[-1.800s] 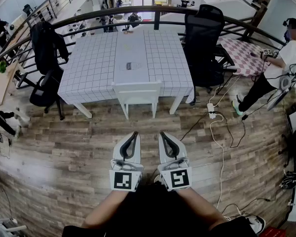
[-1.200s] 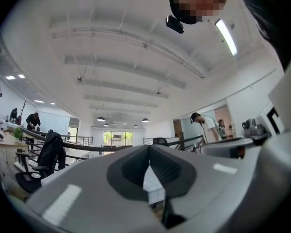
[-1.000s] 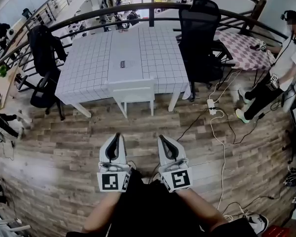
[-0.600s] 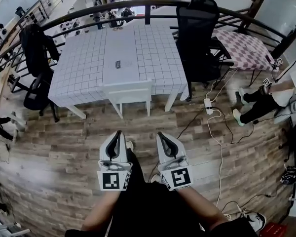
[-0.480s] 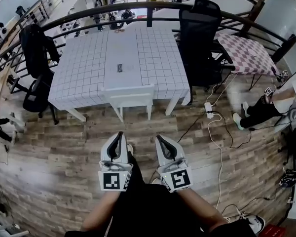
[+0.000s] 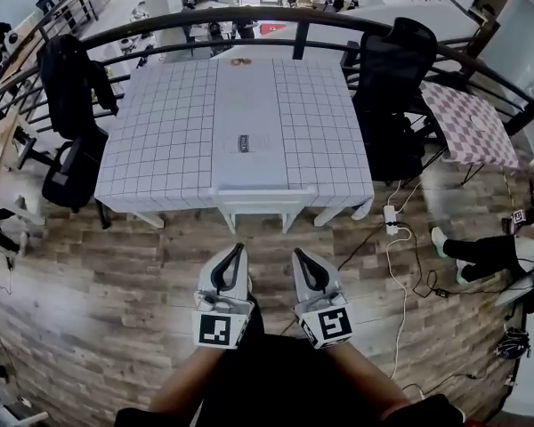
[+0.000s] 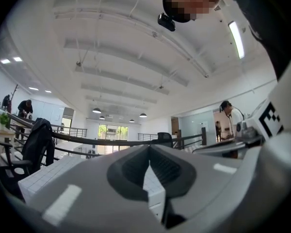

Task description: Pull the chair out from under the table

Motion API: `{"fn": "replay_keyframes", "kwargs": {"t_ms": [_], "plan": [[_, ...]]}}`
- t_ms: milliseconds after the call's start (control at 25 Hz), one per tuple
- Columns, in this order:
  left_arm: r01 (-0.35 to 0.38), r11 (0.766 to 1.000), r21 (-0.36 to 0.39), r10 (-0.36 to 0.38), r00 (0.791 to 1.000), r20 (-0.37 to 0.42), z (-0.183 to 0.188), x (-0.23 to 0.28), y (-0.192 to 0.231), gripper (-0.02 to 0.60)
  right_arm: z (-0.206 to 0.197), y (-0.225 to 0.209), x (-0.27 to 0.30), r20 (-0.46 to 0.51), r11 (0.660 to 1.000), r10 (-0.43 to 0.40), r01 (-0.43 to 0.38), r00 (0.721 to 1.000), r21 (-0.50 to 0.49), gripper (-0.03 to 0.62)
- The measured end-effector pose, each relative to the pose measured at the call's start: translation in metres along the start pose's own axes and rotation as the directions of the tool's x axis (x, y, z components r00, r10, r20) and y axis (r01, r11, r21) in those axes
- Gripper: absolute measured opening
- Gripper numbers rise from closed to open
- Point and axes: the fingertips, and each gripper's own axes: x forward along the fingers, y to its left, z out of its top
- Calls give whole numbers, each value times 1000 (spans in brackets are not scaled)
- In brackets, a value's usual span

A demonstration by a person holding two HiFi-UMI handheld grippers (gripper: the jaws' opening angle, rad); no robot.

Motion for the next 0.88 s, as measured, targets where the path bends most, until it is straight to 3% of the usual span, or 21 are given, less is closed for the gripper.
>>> {"fn": "replay_keyframes", "kwargs": {"t_ms": [480,720,880], "plan": [[17,999,-28,-18,999,-38,-16,56,104,8,-3,-4,106,-61,999,-44,43,997,-8,-3],[49,995,-82,-54,996,-65,-26,79,110,8,-13,-14,125,-82,999,-42,42,996,7,-4],[33,997,-71,-38,997,-73,-37,81,103,8,-22,-20,127,-74,999,-20,22,997,23,-3]]}}
